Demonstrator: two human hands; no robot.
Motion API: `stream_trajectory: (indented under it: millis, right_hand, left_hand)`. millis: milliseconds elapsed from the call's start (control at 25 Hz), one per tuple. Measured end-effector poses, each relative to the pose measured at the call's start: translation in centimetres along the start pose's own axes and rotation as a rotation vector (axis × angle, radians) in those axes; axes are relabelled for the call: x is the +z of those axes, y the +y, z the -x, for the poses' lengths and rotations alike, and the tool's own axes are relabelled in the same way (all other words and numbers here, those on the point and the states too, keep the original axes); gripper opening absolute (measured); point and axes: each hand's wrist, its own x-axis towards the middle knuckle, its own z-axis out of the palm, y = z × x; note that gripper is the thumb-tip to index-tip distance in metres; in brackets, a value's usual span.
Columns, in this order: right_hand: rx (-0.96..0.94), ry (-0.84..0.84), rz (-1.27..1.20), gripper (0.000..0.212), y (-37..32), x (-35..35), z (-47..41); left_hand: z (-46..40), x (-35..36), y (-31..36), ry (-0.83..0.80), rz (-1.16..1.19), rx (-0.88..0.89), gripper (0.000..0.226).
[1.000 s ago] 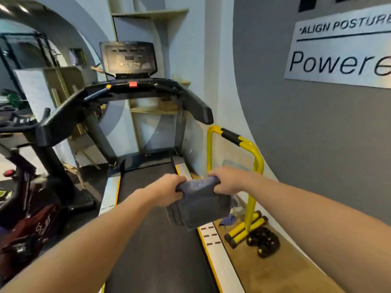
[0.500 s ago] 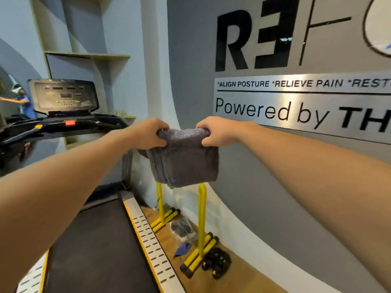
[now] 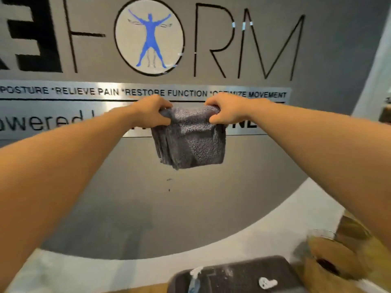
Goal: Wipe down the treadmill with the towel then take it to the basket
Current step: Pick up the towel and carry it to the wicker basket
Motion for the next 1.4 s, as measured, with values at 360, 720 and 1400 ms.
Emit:
stream_trajectory:
  millis: [360,720,1400]
  right_hand:
    - [0.51,0.025,0.156,0.009,24.4,-6.7,19.2]
    - [0.859,0.041,0.24,0.021,39.2,-8.3,28.6]
    - [0.907,0.102,0.18,0.018,77.2,-7.7,33.9]
  left_hand:
    - [-18.6,14.7,26.3,-0.111,0.223,0.506,0.012]
    - [-30.4,25.3,44.3,-0.196,0.393,0.811,0.011]
    - [-54.0,42.2,68.6,-0.287,0.409,0.833,0.019]
